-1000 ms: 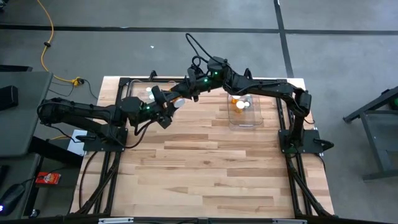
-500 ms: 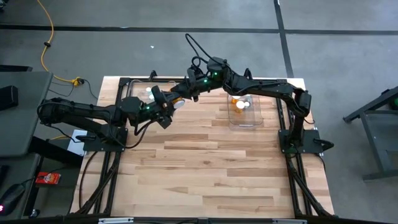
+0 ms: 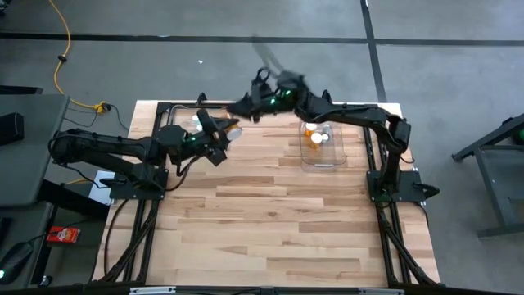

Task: Pick and place medicine bottles into bin by pill shape (circle, oval)
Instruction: Put the orange capsule bottle into the right transparent bin

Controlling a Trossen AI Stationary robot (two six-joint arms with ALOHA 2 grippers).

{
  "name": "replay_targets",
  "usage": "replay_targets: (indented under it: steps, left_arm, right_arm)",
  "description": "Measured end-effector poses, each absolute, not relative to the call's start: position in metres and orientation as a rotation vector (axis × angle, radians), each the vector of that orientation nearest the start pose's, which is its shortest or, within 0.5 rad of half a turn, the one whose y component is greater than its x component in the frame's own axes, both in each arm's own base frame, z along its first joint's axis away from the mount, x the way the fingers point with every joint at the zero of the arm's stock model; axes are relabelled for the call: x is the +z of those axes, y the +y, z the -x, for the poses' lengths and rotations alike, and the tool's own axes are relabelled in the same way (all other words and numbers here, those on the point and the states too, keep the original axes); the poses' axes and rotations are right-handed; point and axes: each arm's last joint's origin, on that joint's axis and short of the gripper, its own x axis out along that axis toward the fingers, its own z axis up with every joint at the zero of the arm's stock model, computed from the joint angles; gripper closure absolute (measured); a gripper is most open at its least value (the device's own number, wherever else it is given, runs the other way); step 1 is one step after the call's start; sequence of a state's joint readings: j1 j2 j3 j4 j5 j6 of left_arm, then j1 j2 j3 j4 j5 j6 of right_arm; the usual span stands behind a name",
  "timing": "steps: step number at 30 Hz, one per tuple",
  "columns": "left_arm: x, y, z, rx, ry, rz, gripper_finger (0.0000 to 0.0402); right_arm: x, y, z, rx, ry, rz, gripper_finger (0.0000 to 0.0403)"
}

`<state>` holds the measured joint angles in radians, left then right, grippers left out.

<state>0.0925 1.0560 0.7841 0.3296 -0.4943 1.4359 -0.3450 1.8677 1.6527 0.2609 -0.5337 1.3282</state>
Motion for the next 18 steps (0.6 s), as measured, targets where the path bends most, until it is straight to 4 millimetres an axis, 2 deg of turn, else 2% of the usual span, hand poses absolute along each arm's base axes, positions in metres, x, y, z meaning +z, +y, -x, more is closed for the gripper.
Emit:
replay_targets:
  steps: [4, 9, 13, 18]
  left_arm:
    - [0.323, 0.035, -0.235, 0.483, 0.389, -1.335, 0.0208]
    - [0.324, 0.035, -0.234, 0.493, 0.382, -1.274, 0.0208]
    - [0.324, 0.038, -0.233, 0.556, 0.376, -1.156, 0.021]
    - [0.324, 0.057, -0.227, 0.771, 0.393, -0.89, 0.0215]
  right_arm:
    - [0.392, -0.144, -0.405, 0.205, -0.028, -1.243, 0.0205]
    - [0.396, -0.156, -0.395, 0.16, -0.05, -1.177, 0.0205]
    - [0.424, -0.159, -0.37, 0.163, -0.128, -0.939, 0.0205]
    - [0.436, -0.145, -0.351, 0.074, -0.062, -0.688, 0.0205]
